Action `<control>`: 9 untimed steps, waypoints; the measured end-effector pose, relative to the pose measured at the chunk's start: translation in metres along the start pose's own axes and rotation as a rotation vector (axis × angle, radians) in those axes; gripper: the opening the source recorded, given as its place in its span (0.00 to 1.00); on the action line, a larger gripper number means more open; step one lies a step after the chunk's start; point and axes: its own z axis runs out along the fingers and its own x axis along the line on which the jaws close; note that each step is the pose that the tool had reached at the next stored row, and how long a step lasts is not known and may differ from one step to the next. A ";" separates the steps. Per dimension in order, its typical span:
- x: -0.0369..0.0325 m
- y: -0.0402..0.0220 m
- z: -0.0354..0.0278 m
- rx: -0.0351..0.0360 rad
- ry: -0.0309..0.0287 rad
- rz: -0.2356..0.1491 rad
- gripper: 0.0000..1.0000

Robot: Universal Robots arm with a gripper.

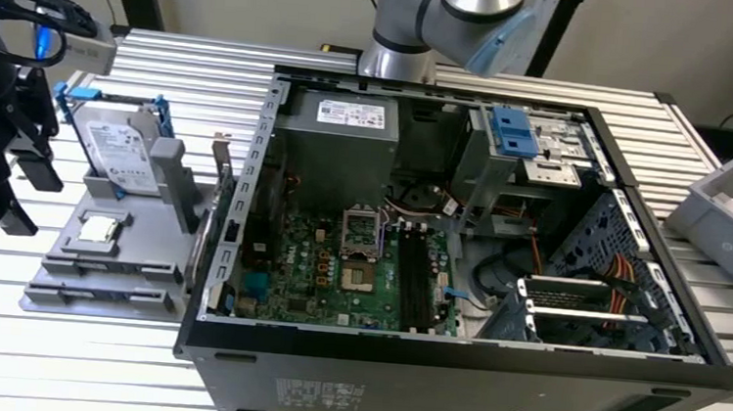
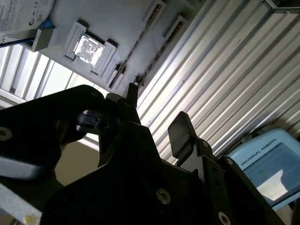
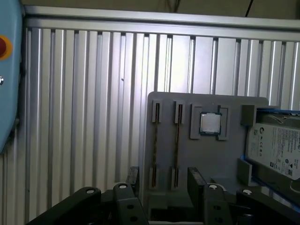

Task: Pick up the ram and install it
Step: 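Pick up the ram and move it above insertion slot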

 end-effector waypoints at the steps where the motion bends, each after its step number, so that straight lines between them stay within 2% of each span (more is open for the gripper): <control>1: 0.0000 0.0000 0.0006 -0.0001 0.0001 0.000 1.00; 9: 0.0000 -0.0001 0.0055 -0.0003 0.0001 0.001 1.00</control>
